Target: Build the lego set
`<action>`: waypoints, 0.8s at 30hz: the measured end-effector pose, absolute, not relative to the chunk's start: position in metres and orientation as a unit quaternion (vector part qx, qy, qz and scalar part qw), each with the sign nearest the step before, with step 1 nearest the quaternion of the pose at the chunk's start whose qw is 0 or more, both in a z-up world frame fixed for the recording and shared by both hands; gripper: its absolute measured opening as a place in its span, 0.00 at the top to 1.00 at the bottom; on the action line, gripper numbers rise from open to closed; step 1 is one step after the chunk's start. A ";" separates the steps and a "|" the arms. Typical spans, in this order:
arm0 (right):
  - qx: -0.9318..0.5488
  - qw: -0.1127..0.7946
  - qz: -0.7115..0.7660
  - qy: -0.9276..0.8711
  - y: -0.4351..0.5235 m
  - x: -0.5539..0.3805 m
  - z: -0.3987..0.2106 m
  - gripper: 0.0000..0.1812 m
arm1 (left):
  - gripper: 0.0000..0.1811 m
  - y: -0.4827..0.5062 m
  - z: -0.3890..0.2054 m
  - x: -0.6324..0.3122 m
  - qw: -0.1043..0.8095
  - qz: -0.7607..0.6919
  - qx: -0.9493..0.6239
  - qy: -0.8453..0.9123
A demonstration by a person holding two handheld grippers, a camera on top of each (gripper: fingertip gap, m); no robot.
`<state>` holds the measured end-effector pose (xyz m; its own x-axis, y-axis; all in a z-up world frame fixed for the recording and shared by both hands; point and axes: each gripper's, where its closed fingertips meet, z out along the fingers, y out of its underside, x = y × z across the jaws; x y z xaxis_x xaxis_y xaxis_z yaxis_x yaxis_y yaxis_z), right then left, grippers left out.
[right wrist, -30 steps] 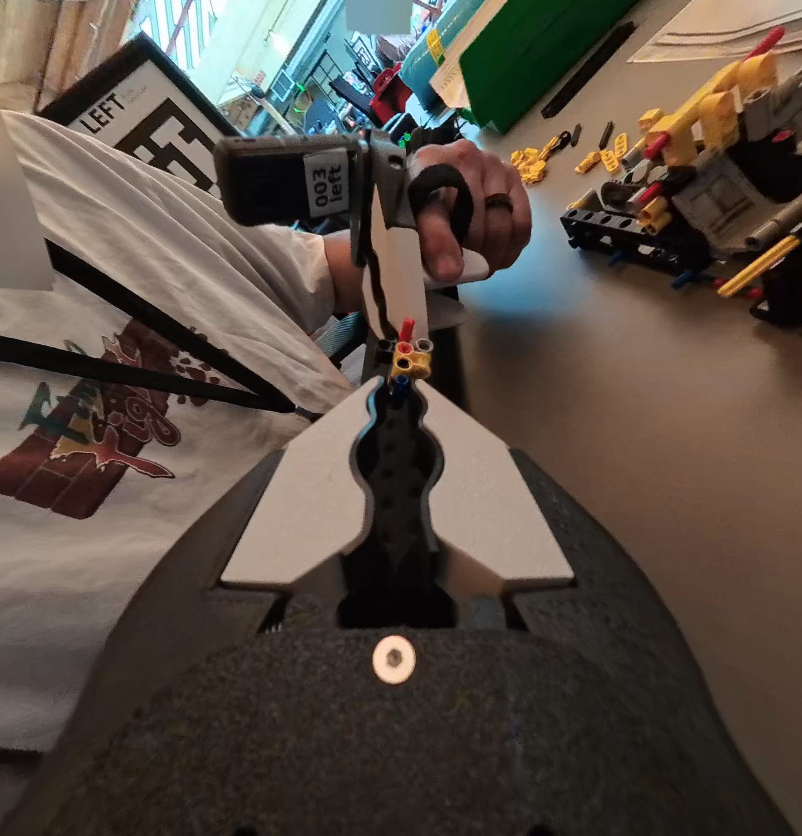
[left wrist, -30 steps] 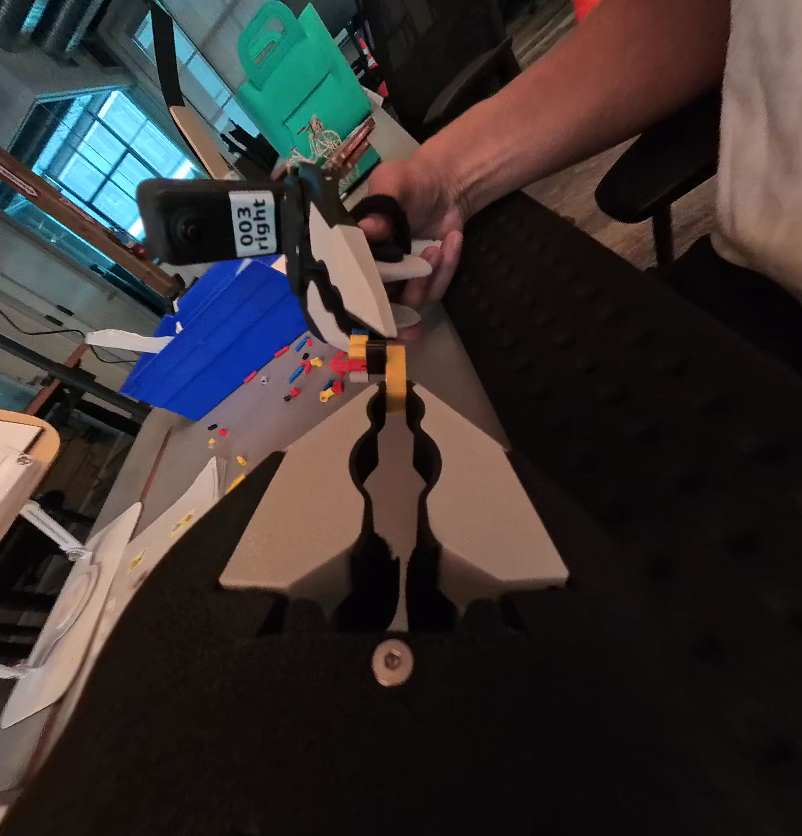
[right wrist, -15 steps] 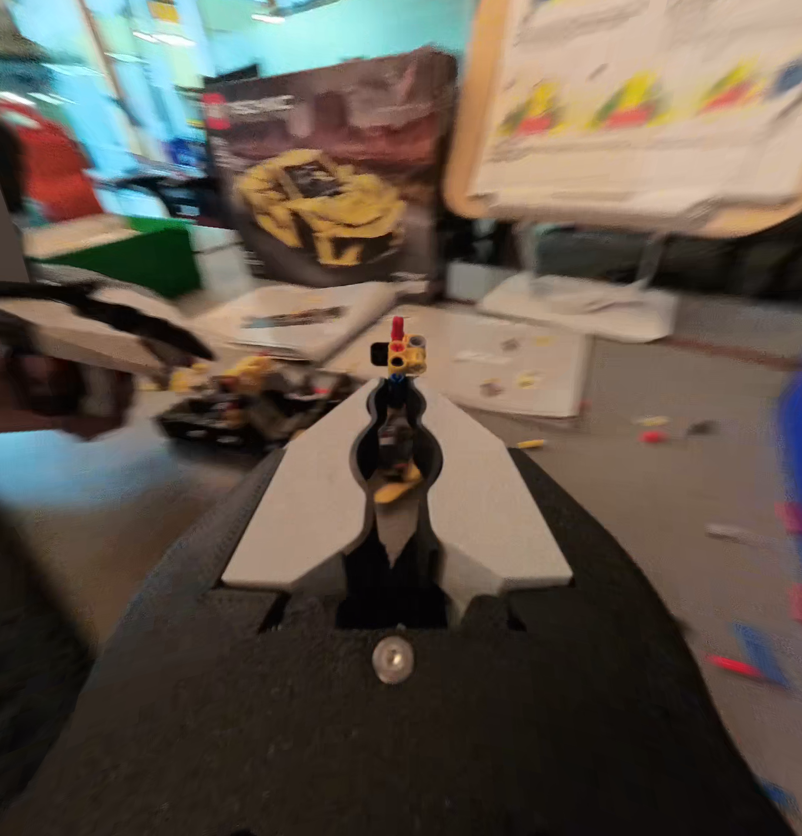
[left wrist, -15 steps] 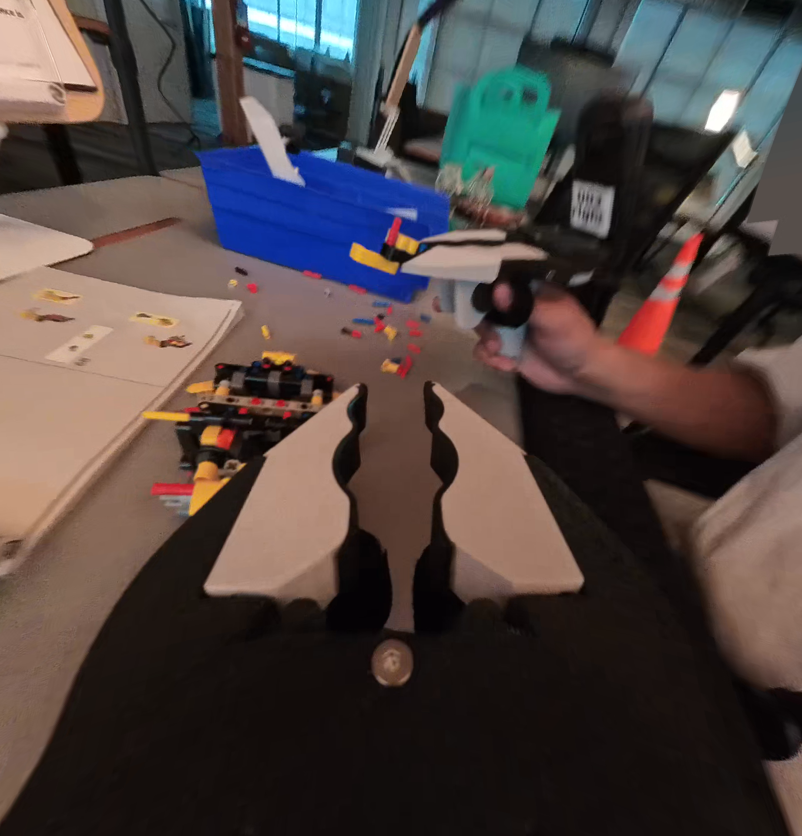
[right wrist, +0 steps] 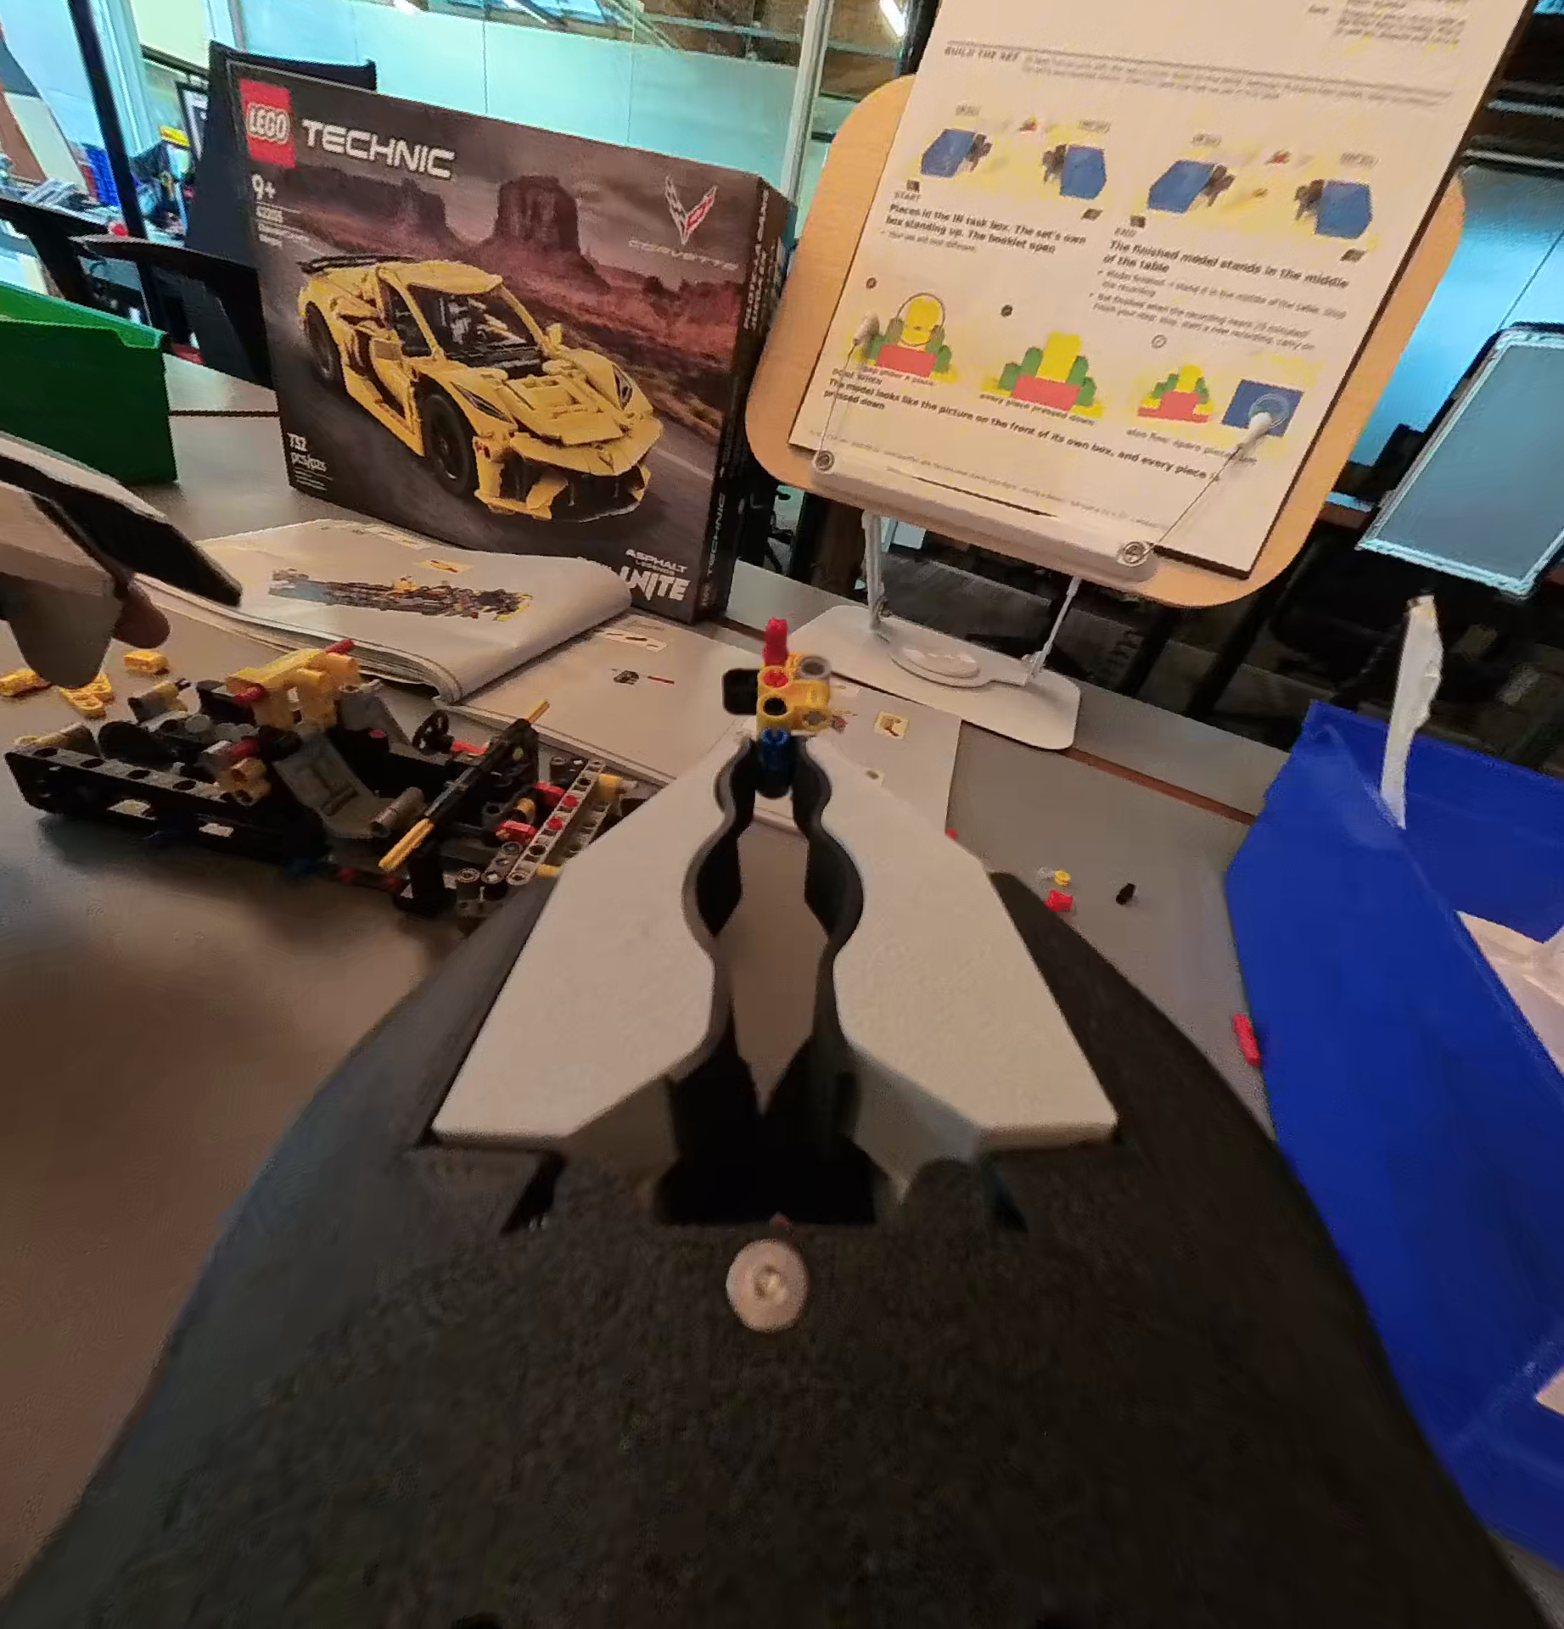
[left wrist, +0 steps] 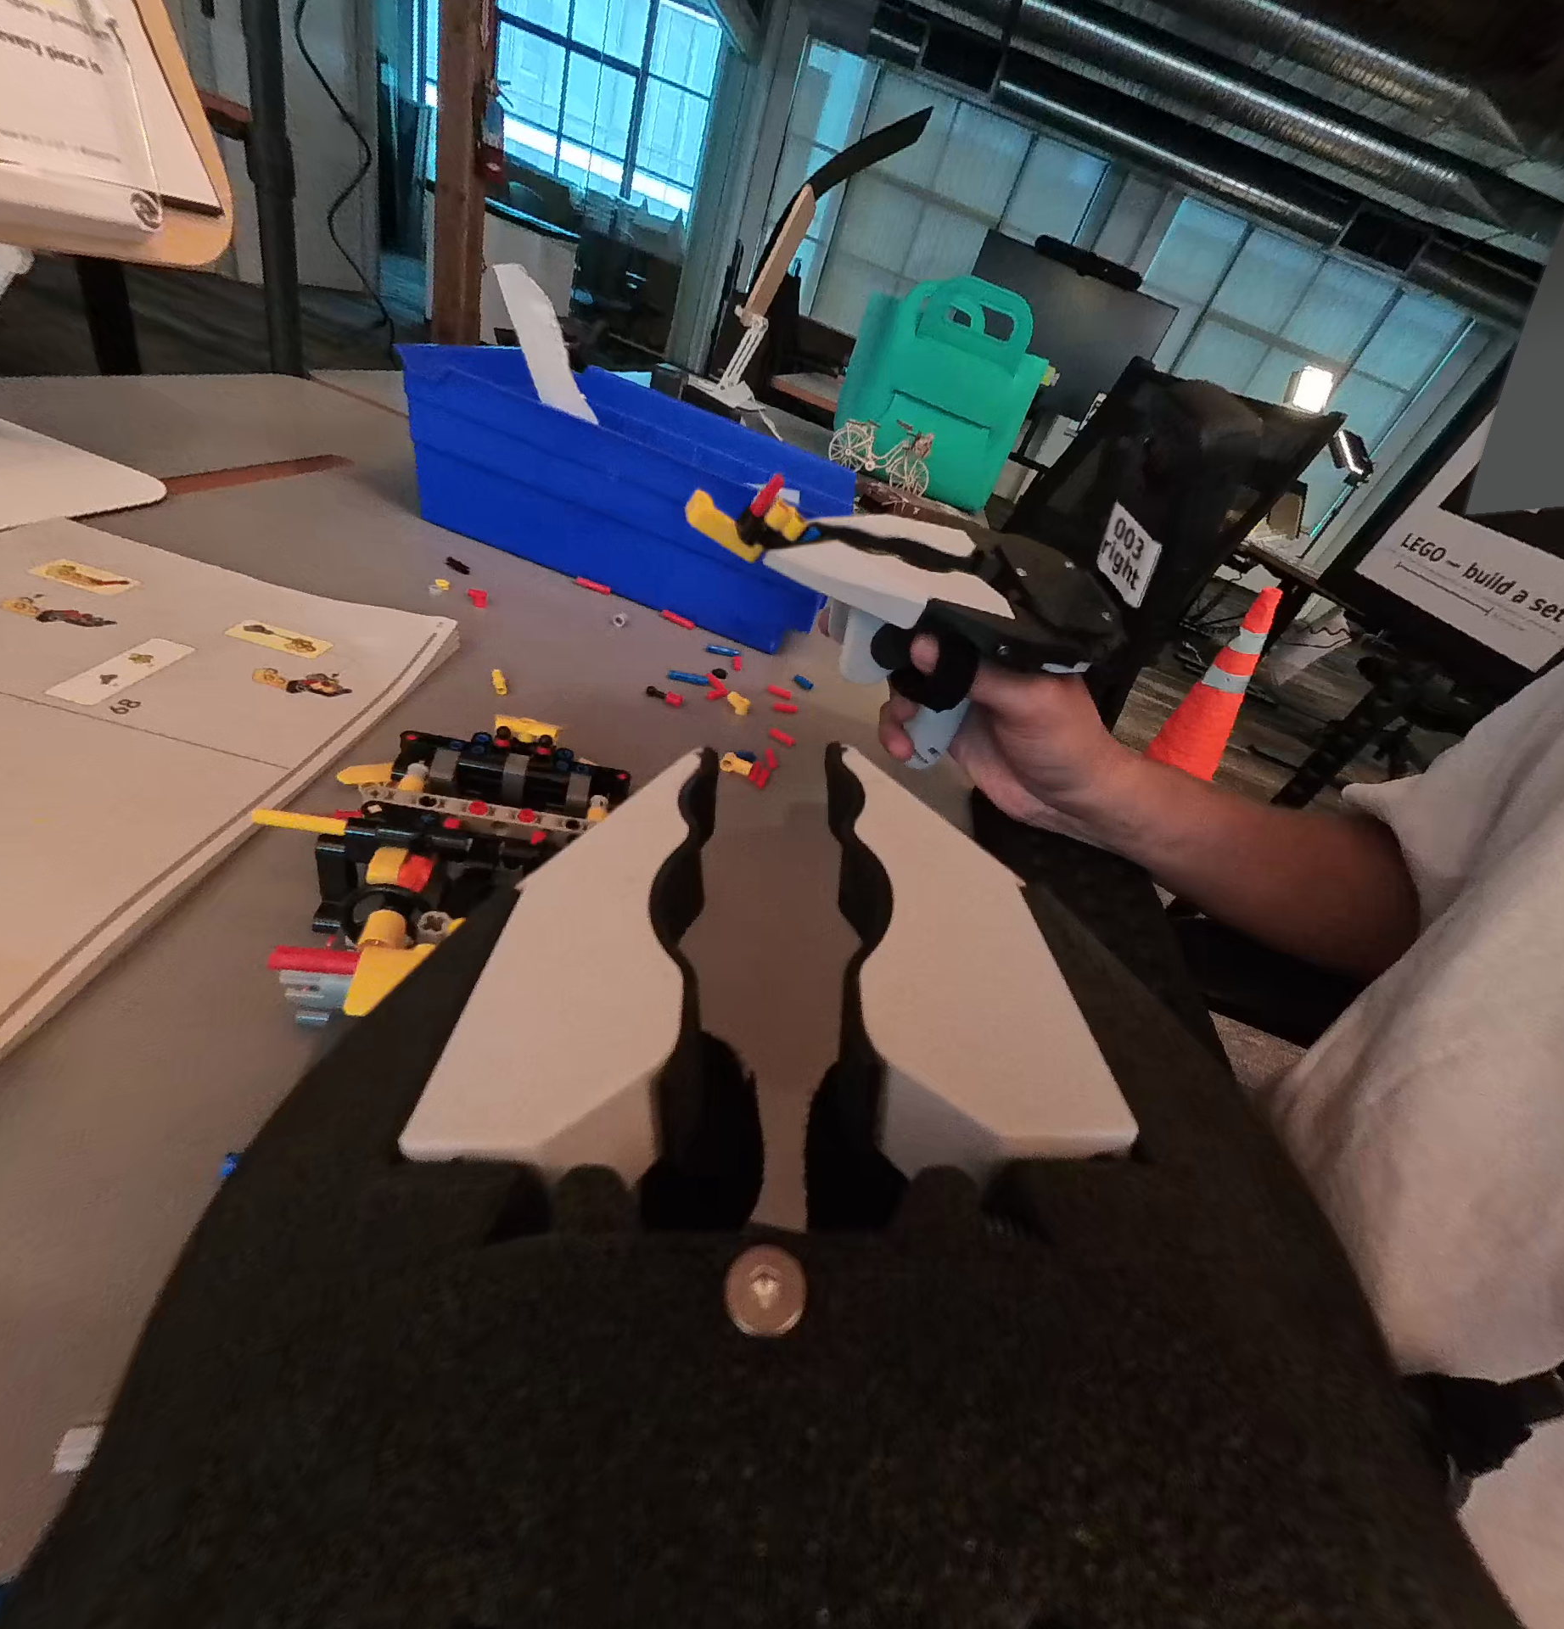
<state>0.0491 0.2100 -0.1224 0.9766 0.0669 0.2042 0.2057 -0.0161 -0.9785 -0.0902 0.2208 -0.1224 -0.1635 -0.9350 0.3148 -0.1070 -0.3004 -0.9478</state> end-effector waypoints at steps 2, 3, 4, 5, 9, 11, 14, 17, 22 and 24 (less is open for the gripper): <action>-0.711 0.694 -0.055 -0.098 0.210 0.050 -0.123 0.97 | 0.86 0.223 -0.123 -0.090 0.350 -0.596 -0.546 0.473; -0.709 0.696 -0.059 -0.101 0.210 0.049 -0.122 0.97 | 0.86 0.224 -0.123 -0.090 0.349 -0.597 -0.547 0.472; -0.709 0.694 -0.061 -0.106 0.210 0.048 -0.123 0.97 | 0.86 0.224 -0.122 -0.090 0.347 -0.600 -0.547 0.470; -0.711 0.692 -0.062 -0.109 0.211 0.047 -0.124 0.97 | 0.86 0.223 -0.122 -0.090 0.345 -0.602 -0.546 0.469; -0.710 0.689 -0.079 -0.119 0.211 0.045 -0.124 0.97 | 0.86 0.223 -0.123 -0.090 0.348 -0.600 -0.545 0.472; -0.710 0.688 -0.085 -0.124 0.211 0.044 -0.124 0.97 | 0.86 0.221 -0.124 -0.089 0.350 -0.594 -0.542 0.481; -0.711 0.686 -0.087 -0.126 0.211 0.043 -0.125 0.97 | 0.86 0.219 -0.124 -0.089 0.356 -0.591 -0.538 0.485; -0.708 0.690 -0.082 -0.125 0.210 0.042 -0.123 0.96 | 0.86 0.220 -0.124 -0.089 0.353 -0.592 -0.542 0.481; -0.706 0.694 -0.073 -0.123 0.209 0.041 -0.122 0.96 | 0.86 0.222 -0.123 -0.090 0.354 -0.592 -0.543 0.479; -0.706 0.694 -0.071 -0.125 0.209 0.040 -0.122 0.97 | 0.86 0.222 -0.122 -0.090 0.359 -0.591 -0.540 0.481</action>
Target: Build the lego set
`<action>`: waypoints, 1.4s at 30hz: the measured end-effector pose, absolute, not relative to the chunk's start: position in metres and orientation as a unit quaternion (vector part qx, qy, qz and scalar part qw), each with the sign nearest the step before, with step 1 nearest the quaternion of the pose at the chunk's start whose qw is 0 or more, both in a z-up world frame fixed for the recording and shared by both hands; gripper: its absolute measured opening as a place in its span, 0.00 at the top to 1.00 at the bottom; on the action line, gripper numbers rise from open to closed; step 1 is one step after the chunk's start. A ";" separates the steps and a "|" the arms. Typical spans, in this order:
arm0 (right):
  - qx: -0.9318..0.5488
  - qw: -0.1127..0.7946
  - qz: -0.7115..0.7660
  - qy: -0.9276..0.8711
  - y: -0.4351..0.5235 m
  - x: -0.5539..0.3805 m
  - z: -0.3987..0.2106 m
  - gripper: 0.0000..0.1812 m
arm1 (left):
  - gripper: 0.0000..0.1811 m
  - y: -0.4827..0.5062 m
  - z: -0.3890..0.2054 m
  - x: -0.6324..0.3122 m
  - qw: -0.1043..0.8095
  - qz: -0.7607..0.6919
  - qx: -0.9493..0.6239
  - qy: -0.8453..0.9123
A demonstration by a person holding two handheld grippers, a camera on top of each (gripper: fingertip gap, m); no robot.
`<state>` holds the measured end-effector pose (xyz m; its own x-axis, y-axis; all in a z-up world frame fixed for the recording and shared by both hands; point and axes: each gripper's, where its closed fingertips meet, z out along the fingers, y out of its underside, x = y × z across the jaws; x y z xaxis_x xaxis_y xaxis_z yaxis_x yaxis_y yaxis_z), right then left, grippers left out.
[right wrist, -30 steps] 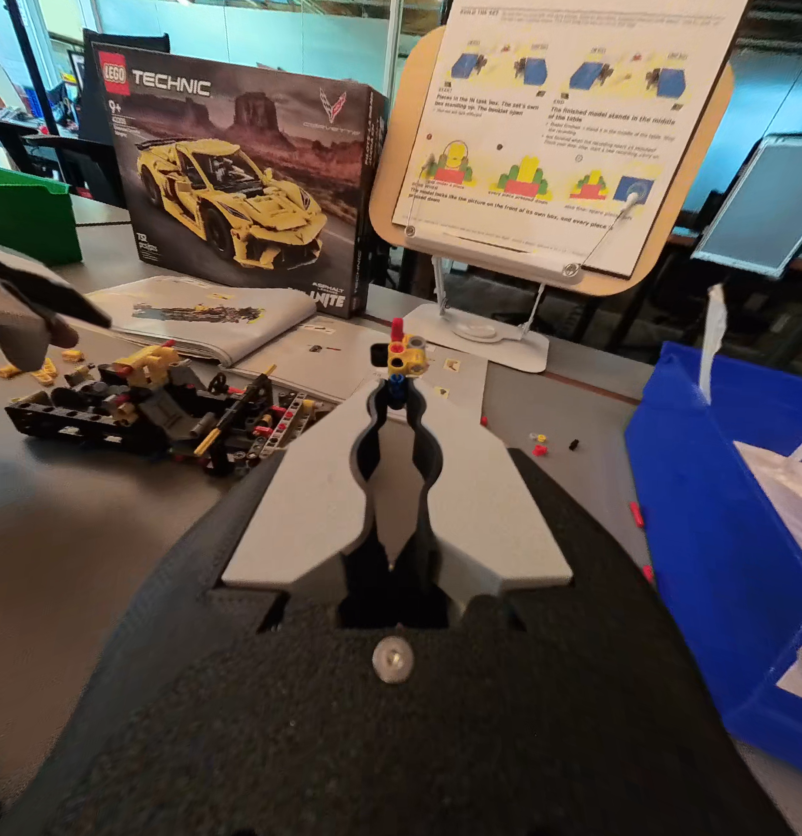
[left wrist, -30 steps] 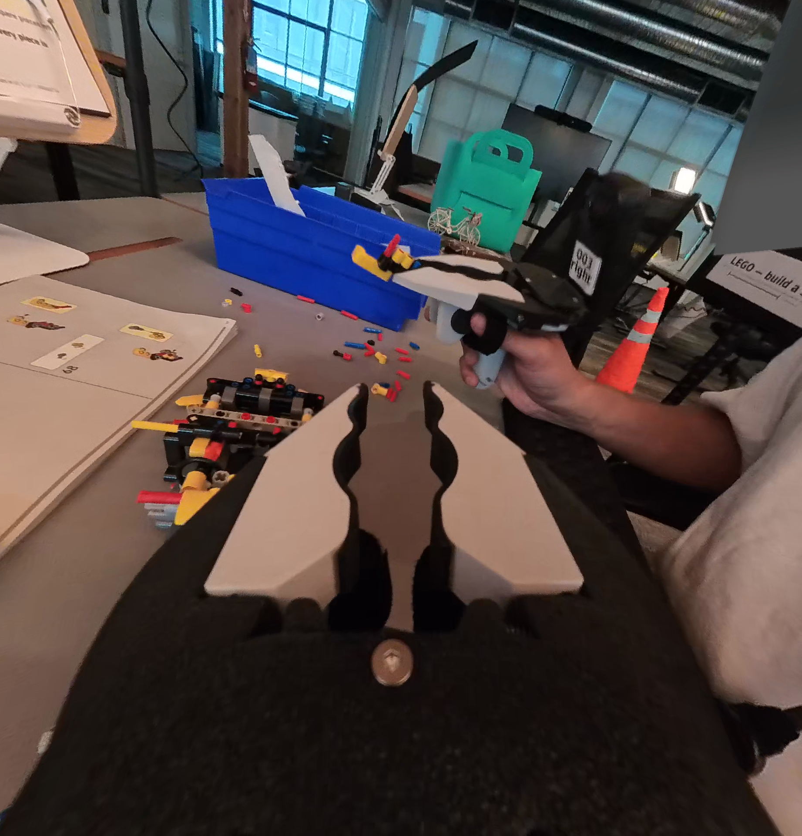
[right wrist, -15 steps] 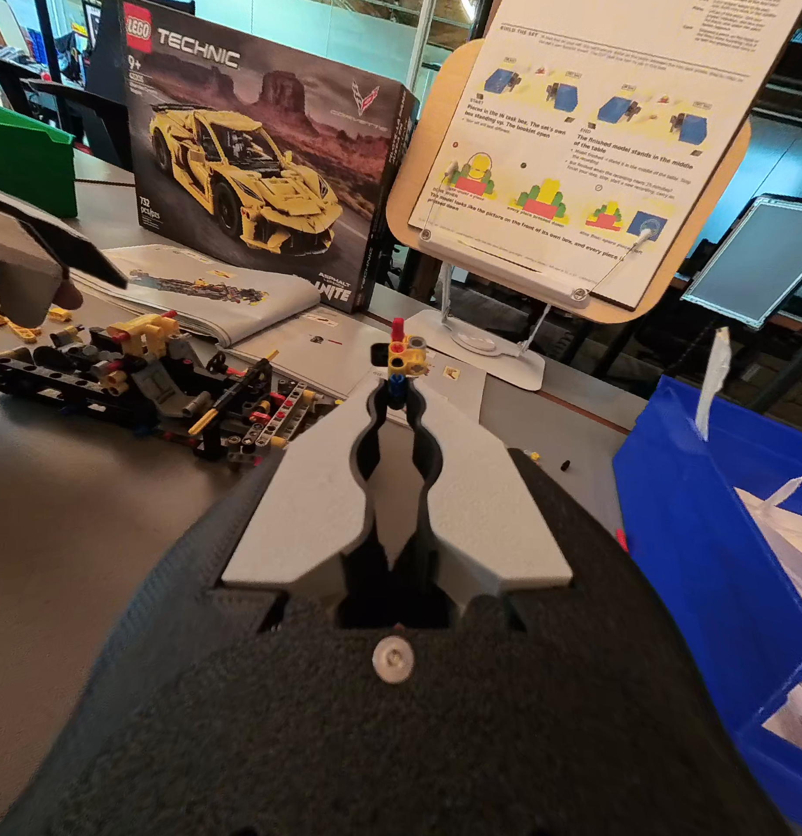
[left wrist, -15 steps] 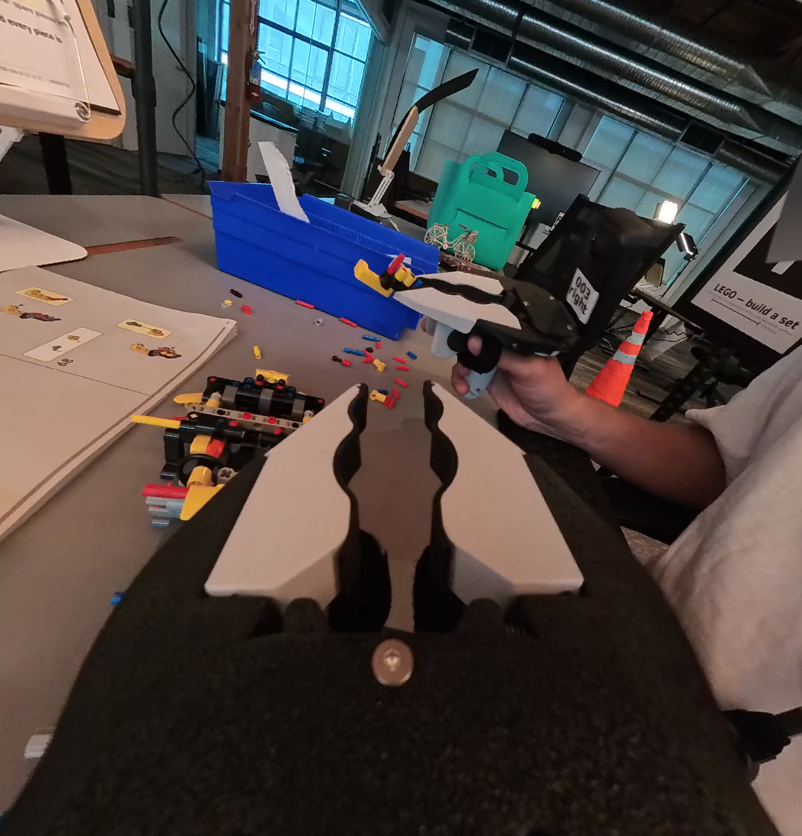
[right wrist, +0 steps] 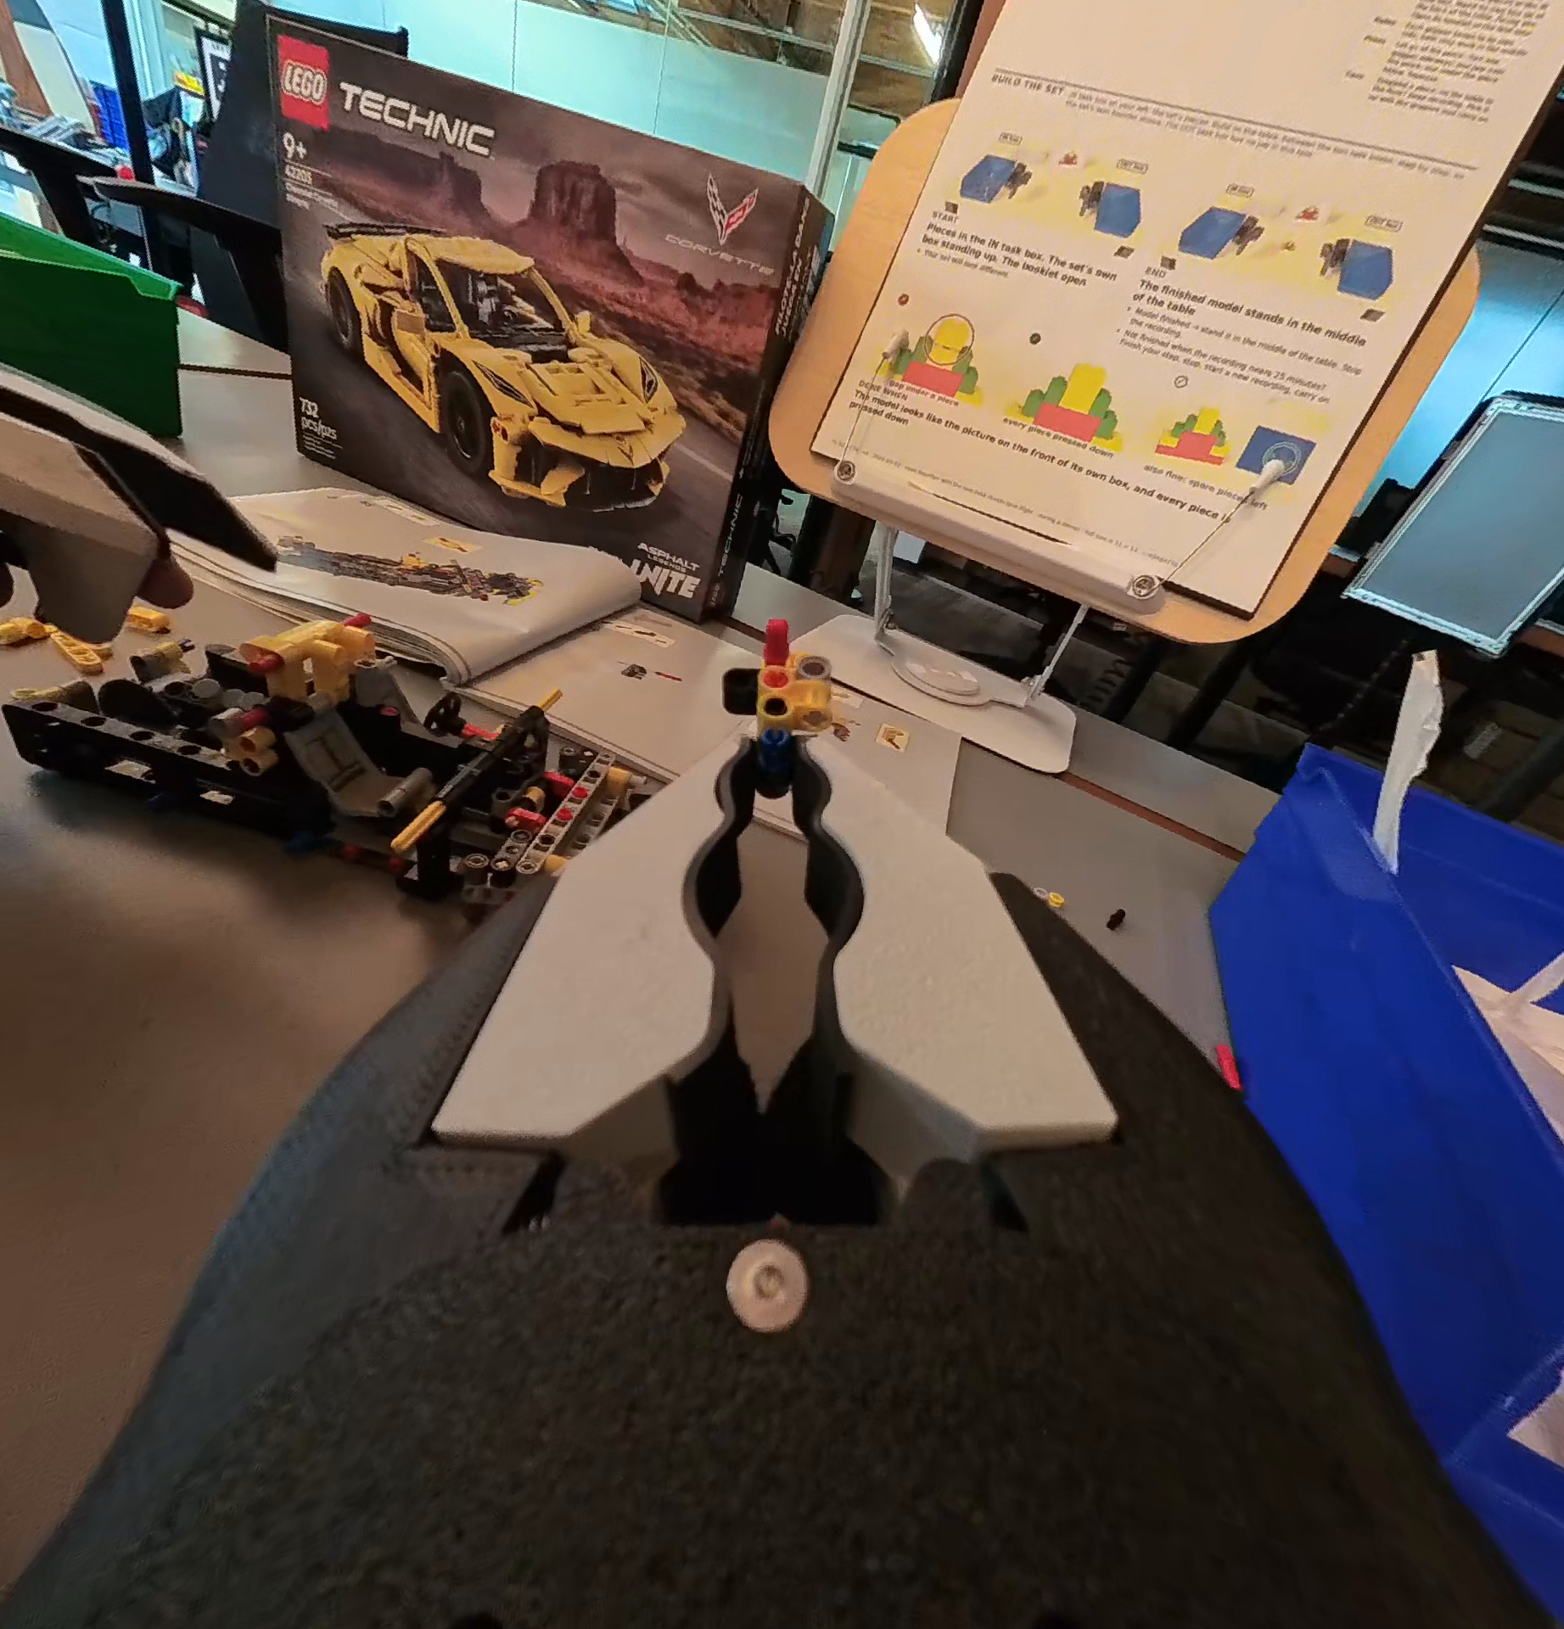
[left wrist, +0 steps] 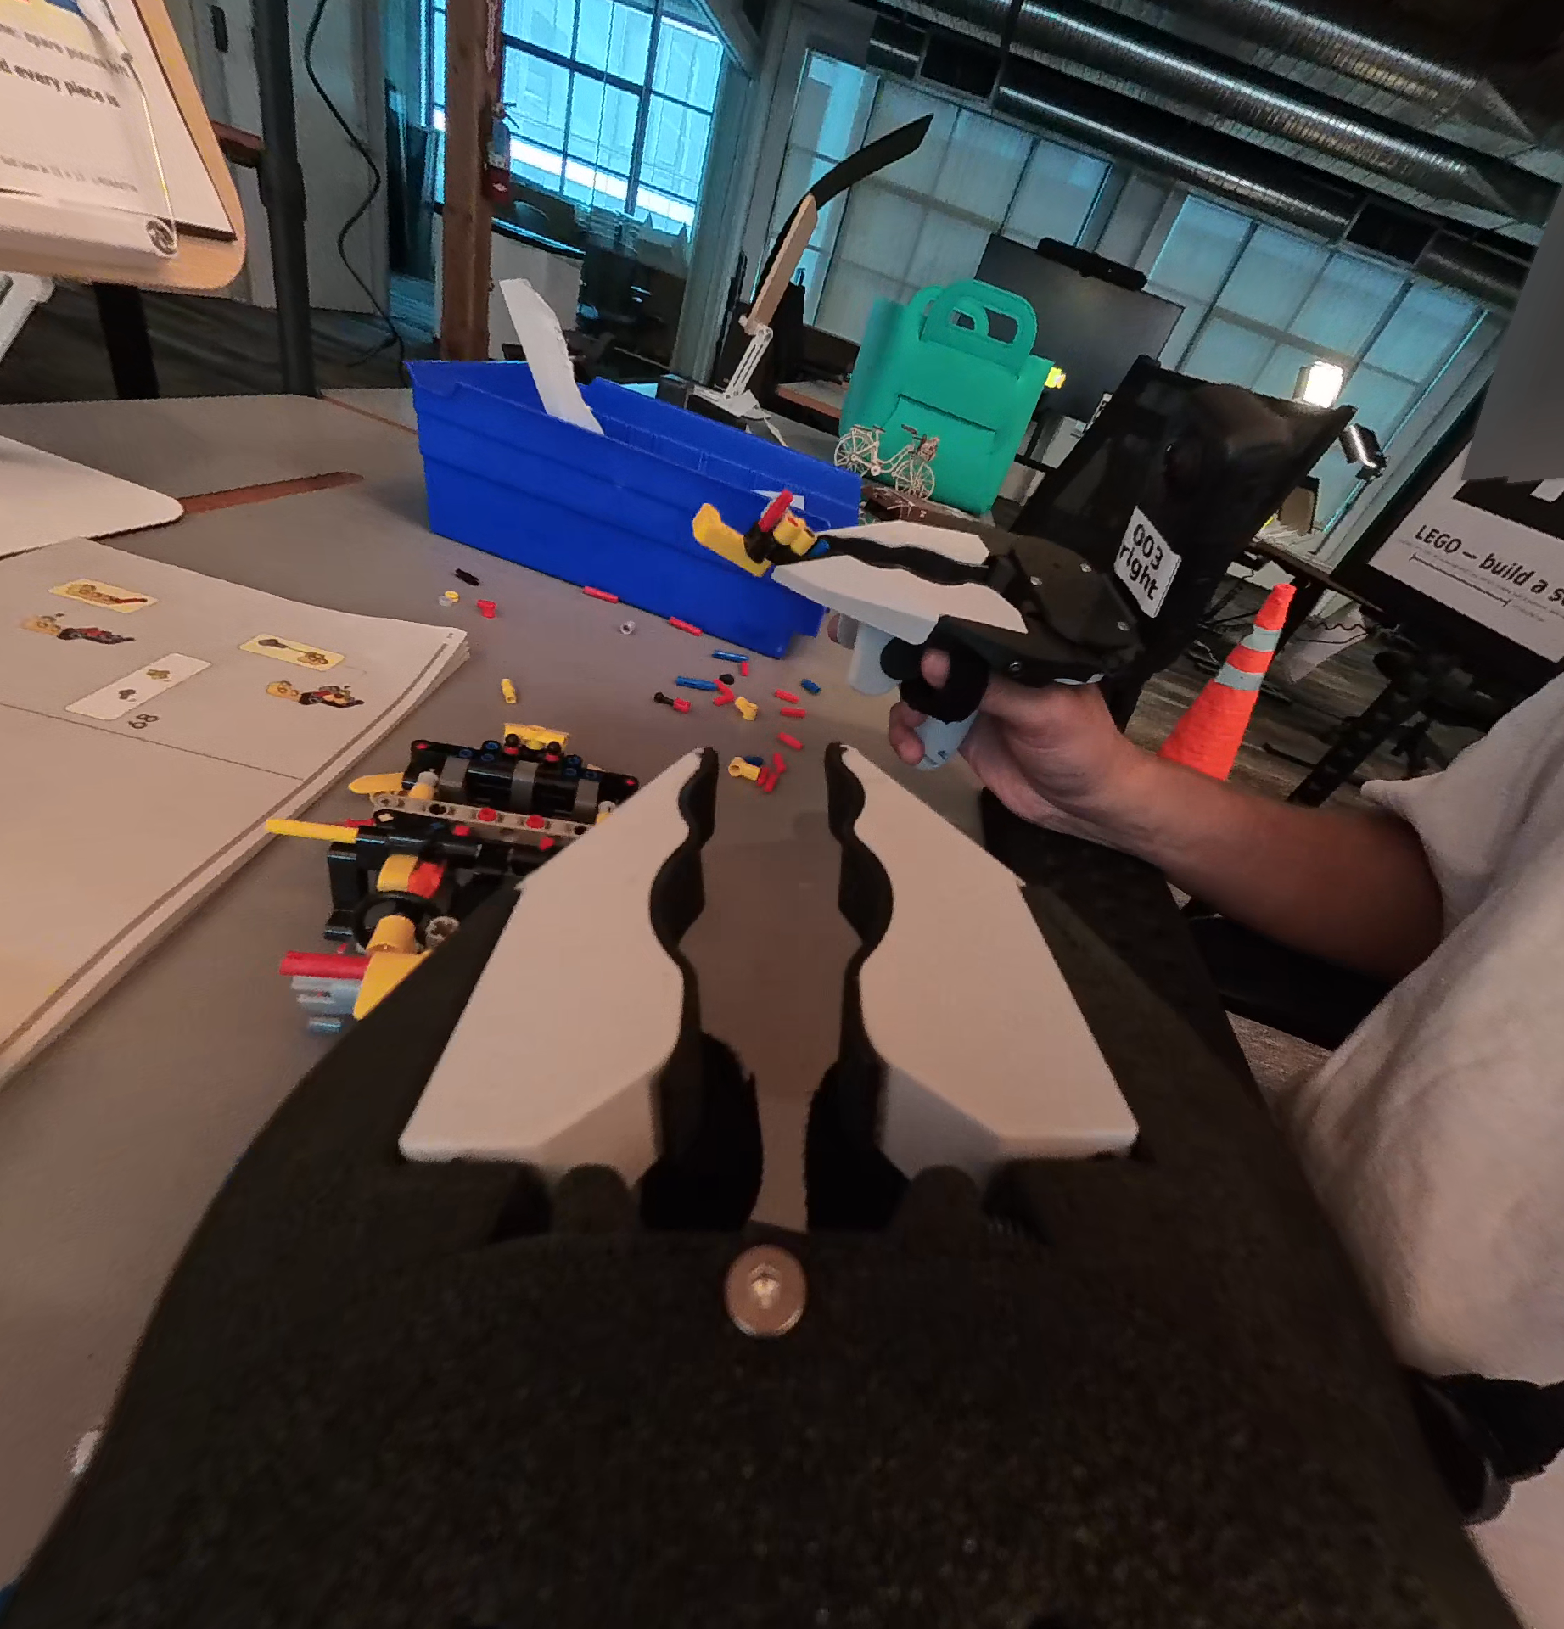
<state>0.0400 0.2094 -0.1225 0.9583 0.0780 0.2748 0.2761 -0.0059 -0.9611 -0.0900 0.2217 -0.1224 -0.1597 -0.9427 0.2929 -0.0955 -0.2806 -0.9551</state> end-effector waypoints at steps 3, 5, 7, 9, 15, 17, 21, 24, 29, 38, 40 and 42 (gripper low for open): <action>-0.703 0.696 -0.071 -0.128 0.209 0.038 -0.121 0.97 | 0.86 0.221 -0.122 -0.090 0.357 -0.592 -0.539 0.482; -0.703 0.695 -0.070 -0.129 0.209 0.038 -0.122 0.96 | 0.86 0.220 -0.122 -0.090 0.358 -0.591 -0.538 0.483; -0.704 0.694 -0.069 -0.130 0.209 0.037 -0.122 0.96 | 0.86 0.220 -0.122 -0.090 0.359 -0.589 -0.538 0.484; -0.704 0.695 -0.069 -0.130 0.209 0.037 -0.122 0.97 | 0.86 0.220 -0.122 -0.090 0.361 -0.588 -0.537 0.485; -0.716 0.685 -0.046 -0.126 0.210 0.034 -0.127 0.97 | 0.86 0.220 -0.122 -0.090 0.364 -0.584 -0.538 0.487; -0.779 0.613 0.062 -0.117 0.207 0.013 -0.148 0.96 | 0.86 0.220 -0.122 -0.090 0.364 -0.583 -0.538 0.488; -0.815 0.510 0.133 -0.243 0.188 -0.030 -0.183 0.96 | 0.86 0.223 -0.123 -0.091 0.371 -0.573 -0.541 0.491; -0.834 0.441 0.098 -0.316 0.173 -0.040 -0.216 0.96 | 0.86 0.231 -0.130 -0.091 0.372 -0.552 -0.560 0.493; -0.846 0.393 0.095 -0.346 0.169 -0.047 -0.236 0.96 | 0.87 0.241 -0.133 -0.092 0.369 -0.547 -0.576 0.483; -0.836 0.435 0.148 -0.300 0.171 -0.038 -0.199 0.84 | 0.86 0.270 -0.126 -0.102 0.391 -0.549 -0.586 0.450; -0.839 0.459 0.144 -0.254 0.187 -0.018 -0.171 0.84 | 0.87 0.282 -0.124 -0.106 0.398 -0.550 -0.592 0.435; -0.859 0.460 0.092 -0.205 0.219 0.017 -0.155 0.87 | 0.87 0.290 -0.120 -0.110 0.397 -0.562 -0.593 0.417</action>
<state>0.0168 0.2187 -0.1546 0.8992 0.4364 0.0314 0.2681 -0.4929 -0.8278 -0.1101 0.2903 -0.1197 0.0200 -0.9416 0.3361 -0.0476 -0.3366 -0.9404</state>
